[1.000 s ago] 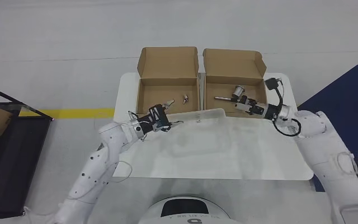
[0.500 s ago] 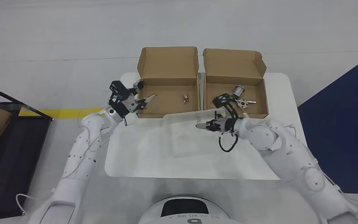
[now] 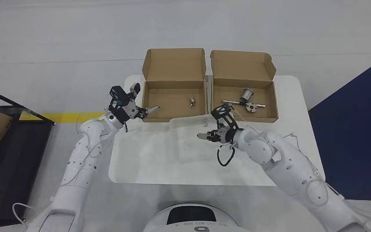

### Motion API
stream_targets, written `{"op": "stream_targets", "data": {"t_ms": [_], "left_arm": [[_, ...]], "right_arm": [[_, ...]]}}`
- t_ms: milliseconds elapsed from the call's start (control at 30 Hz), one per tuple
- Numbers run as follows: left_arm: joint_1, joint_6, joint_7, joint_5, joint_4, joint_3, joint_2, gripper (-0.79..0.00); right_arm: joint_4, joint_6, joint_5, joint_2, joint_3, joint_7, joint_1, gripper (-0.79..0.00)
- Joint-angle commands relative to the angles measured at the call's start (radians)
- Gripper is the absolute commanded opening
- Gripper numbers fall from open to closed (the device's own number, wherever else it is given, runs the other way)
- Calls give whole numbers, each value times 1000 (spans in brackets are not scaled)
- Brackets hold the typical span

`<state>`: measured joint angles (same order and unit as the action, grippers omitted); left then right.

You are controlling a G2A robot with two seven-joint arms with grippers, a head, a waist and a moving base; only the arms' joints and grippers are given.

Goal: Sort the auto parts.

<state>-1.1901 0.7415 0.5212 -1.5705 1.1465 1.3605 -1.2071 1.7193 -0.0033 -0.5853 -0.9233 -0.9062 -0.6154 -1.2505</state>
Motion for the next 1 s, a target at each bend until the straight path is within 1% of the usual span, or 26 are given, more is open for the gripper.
{"op": "stream_targets", "data": {"t_ms": [0, 100, 133, 200, 267, 300, 333, 367, 400, 467, 500, 533, 567, 633, 700, 967], "left_arm": [[0, 0, 0, 0, 0, 0, 0, 0], [0, 0, 0, 0, 0, 0, 0, 0], [0, 0, 0, 0, 0, 0, 0, 0], [0, 0, 0, 0, 0, 0, 0, 0], [0, 0, 0, 0, 0, 0, 0, 0], [0, 0, 0, 0, 0, 0, 0, 0], [0, 0, 0, 0, 0, 0, 0, 0], [0, 0, 0, 0, 0, 0, 0, 0], [0, 0, 0, 0, 0, 0, 0, 0], [0, 0, 0, 0, 0, 0, 0, 0], [0, 0, 0, 0, 0, 0, 0, 0], [0, 0, 0, 0, 0, 0, 0, 0], [0, 0, 0, 0, 0, 0, 0, 0], [0, 0, 0, 0, 0, 0, 0, 0], [0, 0, 0, 0, 0, 0, 0, 0], [0, 0, 0, 0, 0, 0, 0, 0]], "right_arm": [[3, 96, -44, -10, 27, -11, 8, 0], [-24, 213, -80, -32, 72, -7, 34, -40], [-36, 255, -97, -41, 92, -4, 45, -68], [-62, 301, -114, -61, 133, -1, 69, -129], [-89, 330, -133, -79, 171, -1, 93, -166], [-100, 345, -138, -88, 187, 1, 103, -262], [-109, 355, -145, -97, 203, 1, 113, -283], [-118, 362, -152, -106, 219, 0, 122, -363], [-130, 372, -159, -114, 232, 1, 132, -379], [-159, 425, -177, -133, 257, 5, 153, -388], [-173, 462, -186, -145, 271, 12, 163, -372], [-188, 492, -193, -157, 287, 18, 173, -382], [-203, 513, -196, -169, 301, 24, 183, -391], [-237, 563, -202, -192, 322, 47, 200, -376], [-267, 610, -202, -214, 339, 66, 214, -382], [-395, 660, -183, -290, 386, 76, 278, -397]]}}
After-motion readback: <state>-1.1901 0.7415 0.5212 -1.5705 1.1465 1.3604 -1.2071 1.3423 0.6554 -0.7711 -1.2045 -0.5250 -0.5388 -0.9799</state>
